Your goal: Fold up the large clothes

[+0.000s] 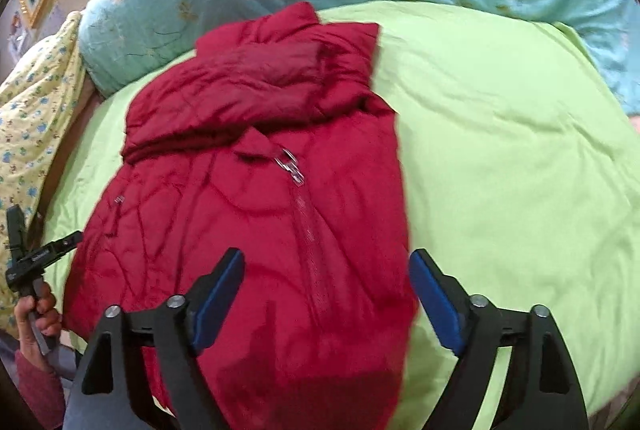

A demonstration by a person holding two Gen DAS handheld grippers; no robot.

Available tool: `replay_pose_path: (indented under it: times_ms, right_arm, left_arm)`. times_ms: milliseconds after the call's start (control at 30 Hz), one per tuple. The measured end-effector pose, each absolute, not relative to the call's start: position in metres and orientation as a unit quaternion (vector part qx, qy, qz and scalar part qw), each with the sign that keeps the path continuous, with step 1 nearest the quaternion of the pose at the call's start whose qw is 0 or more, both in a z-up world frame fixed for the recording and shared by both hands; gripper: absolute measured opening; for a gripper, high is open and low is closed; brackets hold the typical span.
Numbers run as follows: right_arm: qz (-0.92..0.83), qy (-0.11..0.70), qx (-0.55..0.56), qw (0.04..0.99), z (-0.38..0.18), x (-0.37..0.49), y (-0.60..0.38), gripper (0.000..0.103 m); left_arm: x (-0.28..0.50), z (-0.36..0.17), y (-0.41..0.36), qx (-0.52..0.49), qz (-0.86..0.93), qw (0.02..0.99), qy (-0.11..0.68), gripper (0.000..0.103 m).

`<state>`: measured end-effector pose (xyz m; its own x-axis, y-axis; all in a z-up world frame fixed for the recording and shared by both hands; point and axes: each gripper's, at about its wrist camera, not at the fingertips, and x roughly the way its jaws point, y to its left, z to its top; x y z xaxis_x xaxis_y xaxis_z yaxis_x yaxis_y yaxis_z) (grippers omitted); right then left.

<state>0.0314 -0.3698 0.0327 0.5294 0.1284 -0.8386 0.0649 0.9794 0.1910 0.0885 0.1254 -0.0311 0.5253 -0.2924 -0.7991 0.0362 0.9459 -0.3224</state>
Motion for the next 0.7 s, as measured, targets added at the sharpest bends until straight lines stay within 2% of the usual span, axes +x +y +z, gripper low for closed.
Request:
replay_pose_path:
  times_ms: [67, 200, 300, 333, 400, 433, 467, 600, 700]
  right_arm:
    - [0.013, 0.501, 0.101, 0.86, 0.024, 0.02, -0.369, 0.088]
    - [0.011, 0.529, 0.084, 0.845, 0.008, 0.003, -0.363, 0.088]
    - [0.019, 0.542, 0.073, 0.837, 0.001, -0.011, -0.363, 0.085]
    - [0.022, 0.543, 0.076, 0.836, 0.001, -0.014, -0.363, 0.081]
    - [0.036, 0.546, 0.091, 0.832, 0.001, -0.023, -0.371, 0.063]
    - [0.047, 0.549, 0.101, 0.829, 0.001, -0.027, -0.374, 0.048]
    - [0.054, 0.549, 0.107, 0.827, 0.001, -0.03, -0.376, 0.041]
    - [0.074, 0.537, 0.132, 0.83, 0.004, -0.039, -0.384, 0.036]
    - [0.076, 0.532, 0.14, 0.831, 0.004, -0.039, -0.383, 0.037]
  left_arm:
    - [0.081, -0.032, 0.126, -0.127, -0.093, 0.862, 0.481, 0.042]
    - [0.072, -0.035, 0.129, -0.12, -0.094, 0.86, 0.488, 0.049]
    - [0.065, -0.039, 0.129, -0.116, -0.098, 0.855, 0.496, 0.05]
    - [0.063, -0.041, 0.13, -0.115, -0.1, 0.854, 0.498, 0.05]
    - [0.058, -0.043, 0.129, -0.11, -0.101, 0.851, 0.503, 0.05]
    - [0.055, -0.045, 0.13, -0.107, -0.1, 0.85, 0.505, 0.05]
    - [0.053, -0.046, 0.131, -0.105, -0.099, 0.849, 0.508, 0.052]
    - [0.043, -0.049, 0.135, -0.111, -0.106, 0.847, 0.51, 0.062]
    - [0.038, -0.055, 0.135, -0.115, -0.112, 0.841, 0.517, 0.063]
